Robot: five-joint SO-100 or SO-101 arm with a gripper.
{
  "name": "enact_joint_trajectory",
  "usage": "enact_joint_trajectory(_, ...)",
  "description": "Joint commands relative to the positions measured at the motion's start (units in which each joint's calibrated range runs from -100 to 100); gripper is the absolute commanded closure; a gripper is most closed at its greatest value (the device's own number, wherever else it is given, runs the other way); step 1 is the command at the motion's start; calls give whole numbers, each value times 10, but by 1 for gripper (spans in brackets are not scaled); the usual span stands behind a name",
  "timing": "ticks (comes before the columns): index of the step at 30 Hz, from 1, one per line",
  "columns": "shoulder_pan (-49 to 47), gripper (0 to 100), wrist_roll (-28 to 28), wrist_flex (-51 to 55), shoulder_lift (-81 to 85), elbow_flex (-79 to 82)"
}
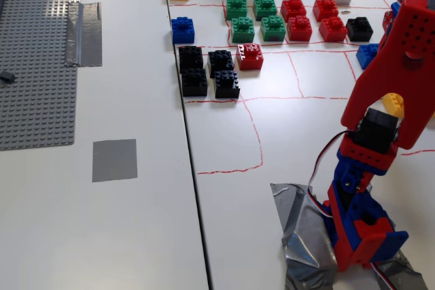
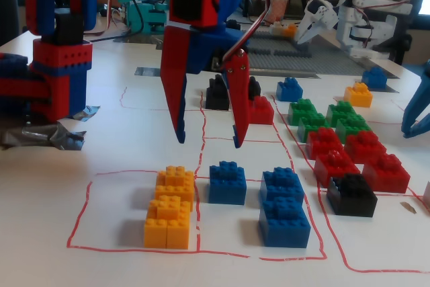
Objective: Grab the block and put it in the grey marker
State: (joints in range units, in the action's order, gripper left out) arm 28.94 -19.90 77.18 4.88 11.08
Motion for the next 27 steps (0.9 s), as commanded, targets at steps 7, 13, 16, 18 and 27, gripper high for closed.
enact_joint_trajectory(7,4,71,28,-7,-28,-97)
enact_joint_trajectory(13,-7,71,35,-11,-50,-104)
enact_joint_trajectory(16,-10,71,40,-12,-61,-106)
enact_joint_trajectory(18,-13,71,43,-14,-68,-109)
enact_joint_trajectory(27,-30,72,58,-16,-94,-121)
